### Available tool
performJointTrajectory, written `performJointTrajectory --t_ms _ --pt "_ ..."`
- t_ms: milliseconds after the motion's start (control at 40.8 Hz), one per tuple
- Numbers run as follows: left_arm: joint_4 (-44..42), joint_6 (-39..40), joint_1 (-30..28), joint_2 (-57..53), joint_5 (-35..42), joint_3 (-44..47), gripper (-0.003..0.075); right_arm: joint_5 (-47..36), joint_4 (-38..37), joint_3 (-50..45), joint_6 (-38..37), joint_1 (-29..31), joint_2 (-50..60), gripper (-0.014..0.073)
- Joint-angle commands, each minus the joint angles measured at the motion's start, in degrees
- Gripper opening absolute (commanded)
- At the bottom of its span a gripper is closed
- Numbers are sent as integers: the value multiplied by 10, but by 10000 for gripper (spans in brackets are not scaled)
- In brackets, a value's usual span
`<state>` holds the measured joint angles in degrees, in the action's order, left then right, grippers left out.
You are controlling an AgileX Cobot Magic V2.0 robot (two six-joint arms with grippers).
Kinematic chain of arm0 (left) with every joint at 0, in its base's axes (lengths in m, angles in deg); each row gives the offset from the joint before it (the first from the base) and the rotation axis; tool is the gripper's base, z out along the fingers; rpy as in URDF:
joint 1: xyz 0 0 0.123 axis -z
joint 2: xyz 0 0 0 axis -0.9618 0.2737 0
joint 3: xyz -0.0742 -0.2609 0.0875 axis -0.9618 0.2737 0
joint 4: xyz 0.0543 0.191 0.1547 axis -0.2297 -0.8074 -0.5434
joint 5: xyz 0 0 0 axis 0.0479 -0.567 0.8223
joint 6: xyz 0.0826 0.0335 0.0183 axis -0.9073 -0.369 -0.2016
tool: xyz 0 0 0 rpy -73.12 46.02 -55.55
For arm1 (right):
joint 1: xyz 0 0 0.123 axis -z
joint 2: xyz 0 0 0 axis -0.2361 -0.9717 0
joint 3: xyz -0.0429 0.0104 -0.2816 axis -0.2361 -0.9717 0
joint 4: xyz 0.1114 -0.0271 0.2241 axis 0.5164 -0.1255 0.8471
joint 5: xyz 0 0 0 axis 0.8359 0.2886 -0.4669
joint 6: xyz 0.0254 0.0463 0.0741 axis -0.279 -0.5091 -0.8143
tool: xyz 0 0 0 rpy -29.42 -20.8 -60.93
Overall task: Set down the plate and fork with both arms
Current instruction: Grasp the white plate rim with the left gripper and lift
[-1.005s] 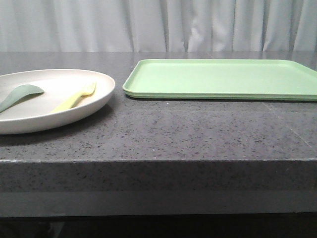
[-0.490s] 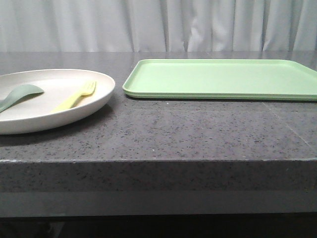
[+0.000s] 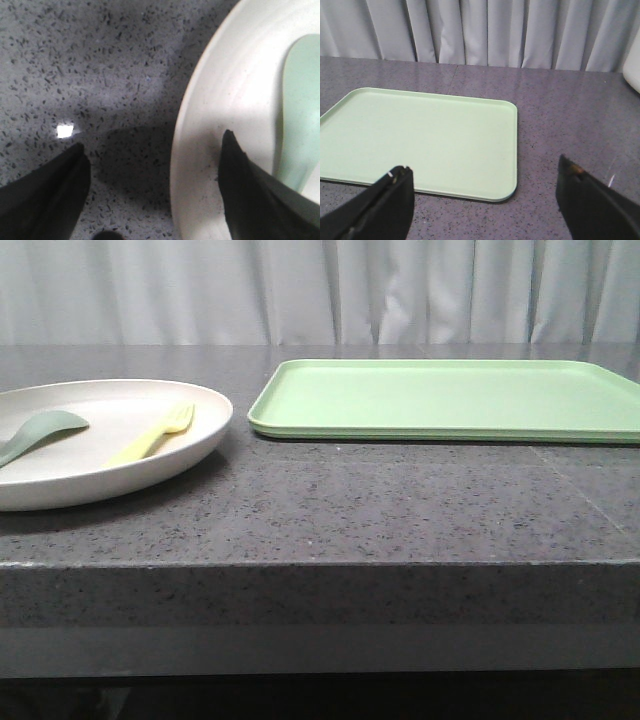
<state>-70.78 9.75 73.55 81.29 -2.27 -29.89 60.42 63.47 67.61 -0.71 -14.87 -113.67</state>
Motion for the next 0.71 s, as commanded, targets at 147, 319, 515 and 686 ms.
performJointTrajectory --t_ms 147,319,515,686 --pt "6 0 0 -18 11 -15 490 -47 0 20 3 4 -7 602" --pt "19 0 0 -18 11 -15 276 -47 0 20 3 4 -7 602" --pt "21 -1 0 -18 13 -15 -16 -47 0 20 3 4 -7 602" --pt "21 -1 0 -18 3 -15 -18 -47 0 20 3 4 -7 602"
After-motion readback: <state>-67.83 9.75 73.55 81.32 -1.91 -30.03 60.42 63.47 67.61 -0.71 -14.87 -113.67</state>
